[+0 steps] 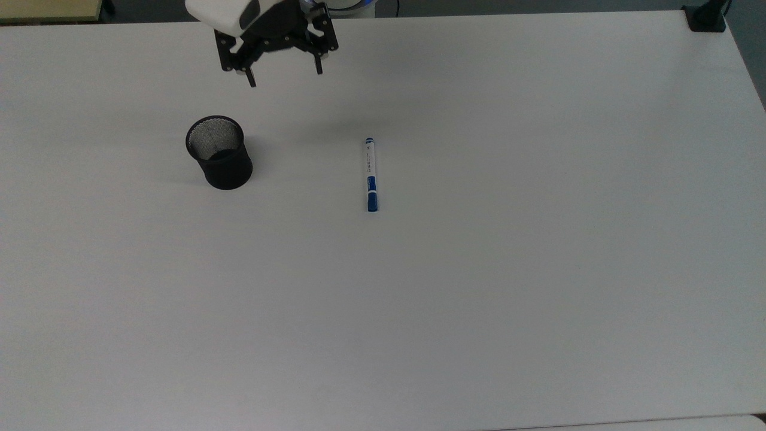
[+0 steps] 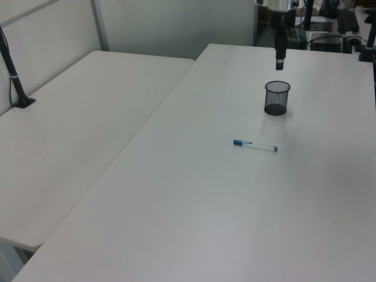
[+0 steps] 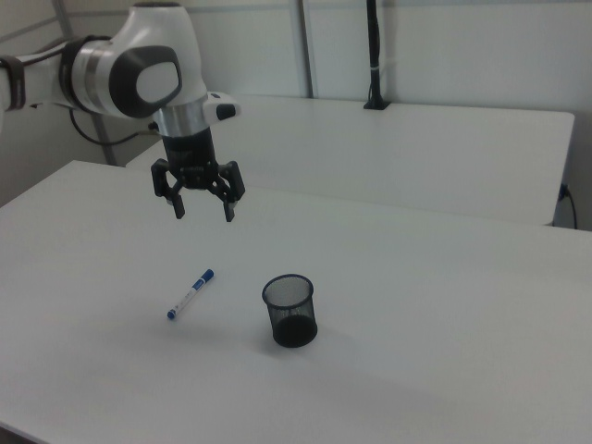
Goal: Insert the marker
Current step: 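Move the open gripper over the blue-capped marker and lower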
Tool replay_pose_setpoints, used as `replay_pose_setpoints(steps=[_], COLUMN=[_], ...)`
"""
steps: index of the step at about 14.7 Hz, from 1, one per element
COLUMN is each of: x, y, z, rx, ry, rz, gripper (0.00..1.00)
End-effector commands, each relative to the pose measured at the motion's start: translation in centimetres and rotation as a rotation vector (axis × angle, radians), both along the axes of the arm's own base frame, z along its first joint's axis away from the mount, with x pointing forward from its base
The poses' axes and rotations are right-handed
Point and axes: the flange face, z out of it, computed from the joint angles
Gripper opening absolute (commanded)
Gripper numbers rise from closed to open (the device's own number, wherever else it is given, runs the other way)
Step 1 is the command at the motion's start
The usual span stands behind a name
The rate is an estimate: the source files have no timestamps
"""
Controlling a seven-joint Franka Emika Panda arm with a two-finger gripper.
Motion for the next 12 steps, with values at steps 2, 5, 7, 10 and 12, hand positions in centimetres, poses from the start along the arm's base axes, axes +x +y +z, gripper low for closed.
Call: replay_pose_setpoints(steps=[2,5,7,10,12], x=[2.4,3.6,4.0,4.7,5.1], y=[5.8,9.2,10.5,11.6,11.8], z=[-8.5,-12.9,-15.4,-19.3,-20.4], rx=[-0.001,-0.013,-0.041,-0.096,-0.087], ry=[-0.083,-0.085,-0.085,-0.107,-0.124], rz=[-0.141,-0.163,-0.179,-0.241,-0.276], gripper=[1.00,1.00,1.00,1.00,1.00])
